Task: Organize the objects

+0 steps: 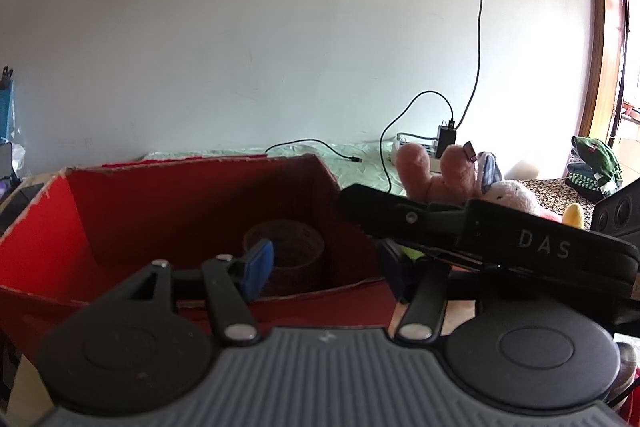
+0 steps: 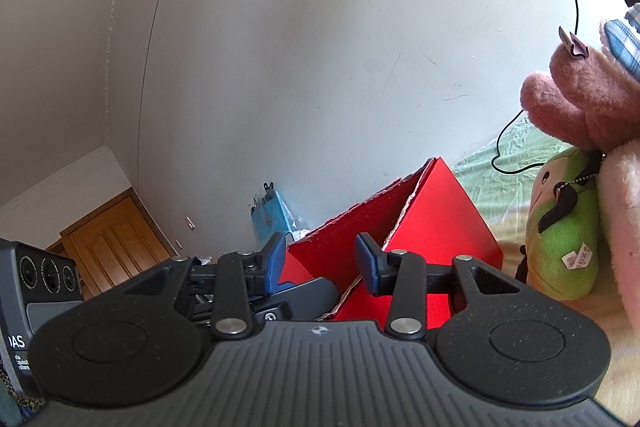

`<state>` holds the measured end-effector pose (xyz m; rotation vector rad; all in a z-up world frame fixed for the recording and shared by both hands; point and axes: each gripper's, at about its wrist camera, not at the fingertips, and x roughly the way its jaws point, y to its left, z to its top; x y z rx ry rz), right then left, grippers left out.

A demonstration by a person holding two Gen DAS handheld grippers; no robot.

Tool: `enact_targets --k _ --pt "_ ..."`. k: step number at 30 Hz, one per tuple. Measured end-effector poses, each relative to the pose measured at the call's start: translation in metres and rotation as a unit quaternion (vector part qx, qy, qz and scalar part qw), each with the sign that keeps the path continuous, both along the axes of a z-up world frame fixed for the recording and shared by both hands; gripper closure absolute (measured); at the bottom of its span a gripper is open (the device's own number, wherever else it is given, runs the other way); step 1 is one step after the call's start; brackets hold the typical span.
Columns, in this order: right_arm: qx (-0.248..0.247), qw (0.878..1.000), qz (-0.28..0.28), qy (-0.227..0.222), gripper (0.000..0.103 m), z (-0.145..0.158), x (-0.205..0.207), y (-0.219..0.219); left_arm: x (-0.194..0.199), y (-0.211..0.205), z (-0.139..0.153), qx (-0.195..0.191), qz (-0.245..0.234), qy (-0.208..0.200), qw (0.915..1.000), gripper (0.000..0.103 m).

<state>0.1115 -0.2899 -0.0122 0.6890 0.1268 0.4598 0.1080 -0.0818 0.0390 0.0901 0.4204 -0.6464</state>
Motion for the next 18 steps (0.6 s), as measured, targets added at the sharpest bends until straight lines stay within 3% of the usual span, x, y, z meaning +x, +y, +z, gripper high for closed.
enact_targets --k 5,18 --pt "0.001 1.0 -0.001 0.0 0.062 0.0 0.0 0.0 0.0 -0.001 0.001 0.012 0.018 -0.005 0.9998 0.034" --pt "-0.03 0.999 -0.025 -0.014 0.055 0.003 -0.009 0.006 -0.016 0.003 0.007 0.057 0.086 -0.027 0.9943 0.026"
